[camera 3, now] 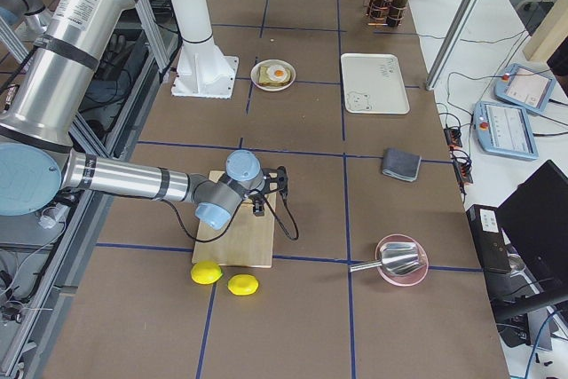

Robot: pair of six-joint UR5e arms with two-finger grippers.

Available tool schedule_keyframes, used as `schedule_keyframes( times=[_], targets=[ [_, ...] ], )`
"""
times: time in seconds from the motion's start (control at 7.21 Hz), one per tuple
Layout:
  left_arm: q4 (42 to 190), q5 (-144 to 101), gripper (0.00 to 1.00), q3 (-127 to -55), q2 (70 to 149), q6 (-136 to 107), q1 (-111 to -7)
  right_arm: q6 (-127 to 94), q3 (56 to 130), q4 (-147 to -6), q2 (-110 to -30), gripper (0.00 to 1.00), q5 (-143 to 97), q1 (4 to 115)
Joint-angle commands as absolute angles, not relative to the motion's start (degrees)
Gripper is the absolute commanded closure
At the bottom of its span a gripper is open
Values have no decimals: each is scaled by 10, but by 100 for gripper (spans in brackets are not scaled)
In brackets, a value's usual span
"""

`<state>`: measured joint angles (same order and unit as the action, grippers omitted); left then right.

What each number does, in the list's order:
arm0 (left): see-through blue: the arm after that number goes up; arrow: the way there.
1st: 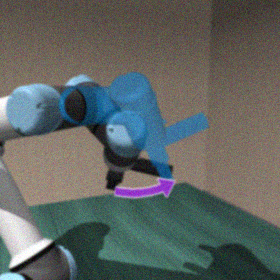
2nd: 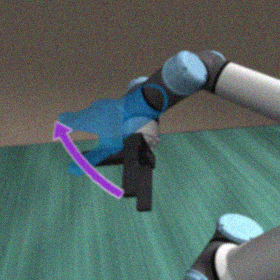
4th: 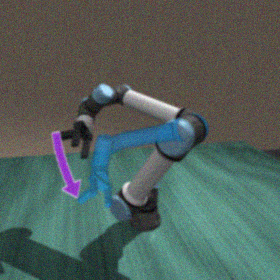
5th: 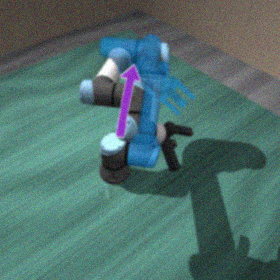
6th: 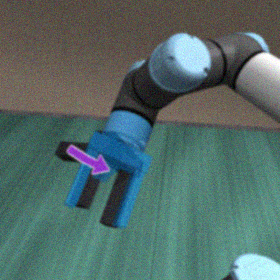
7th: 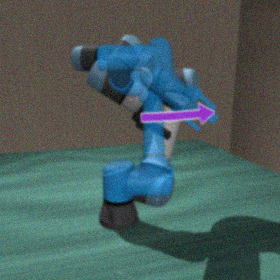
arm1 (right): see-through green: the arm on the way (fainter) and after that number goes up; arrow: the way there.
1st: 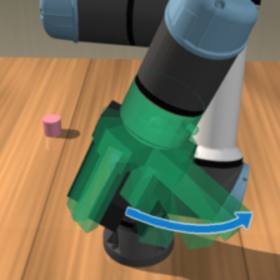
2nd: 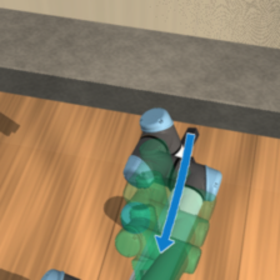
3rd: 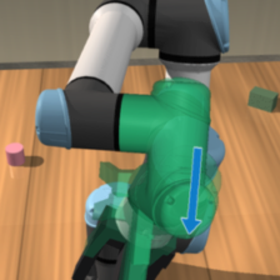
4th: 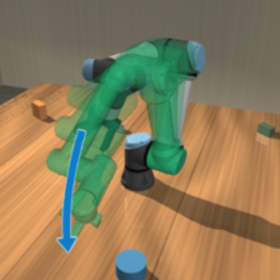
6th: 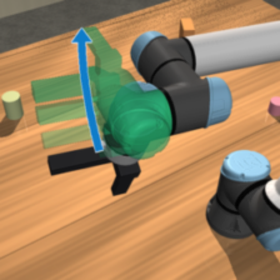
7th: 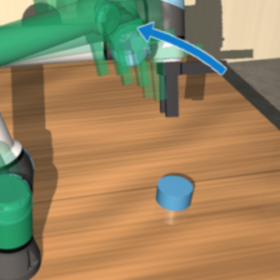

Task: Make sandwich and place on tray
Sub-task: 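Lower the right gripper onto the bread slice on the cutting board and grasp it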

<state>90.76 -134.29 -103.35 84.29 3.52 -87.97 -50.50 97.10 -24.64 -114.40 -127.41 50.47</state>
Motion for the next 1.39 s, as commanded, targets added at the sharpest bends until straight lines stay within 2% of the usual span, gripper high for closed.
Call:
schedule_keyframes(
  times=[0.0, 0.28, 0.69, 0.83, 0.97, 1.11, 1.25],
  targets=[
    [908, -1343, 0, -1033, 843, 35, -879, -508, 969, -243, -1152, 28, -1273, 487],
    [908, -1343, 0, -1032, 842, 35, -879, -508, 969, -243, -1153, 32, -1273, 483],
    [907, -1343, 0, -1032, 843, 35, -879, -507, 966, -243, -1153, 50, -1273, 481],
    [907, -1343, 0, -1032, 842, 35, -879, -507, 966, -243, -1153, 53, -1273, 481],
    [907, -1343, 0, -1032, 842, 35, -879, -507, 966, -243, -1153, 68, -1273, 481],
    [907, -1343, 0, -1032, 843, 35, -879, -507, 966, -243, -1153, 91, -1273, 481],
    [907, -1343, 0, -1032, 843, 35, -879, -507, 966, -243, -1153, 100, -1274, 481]
  ],
)
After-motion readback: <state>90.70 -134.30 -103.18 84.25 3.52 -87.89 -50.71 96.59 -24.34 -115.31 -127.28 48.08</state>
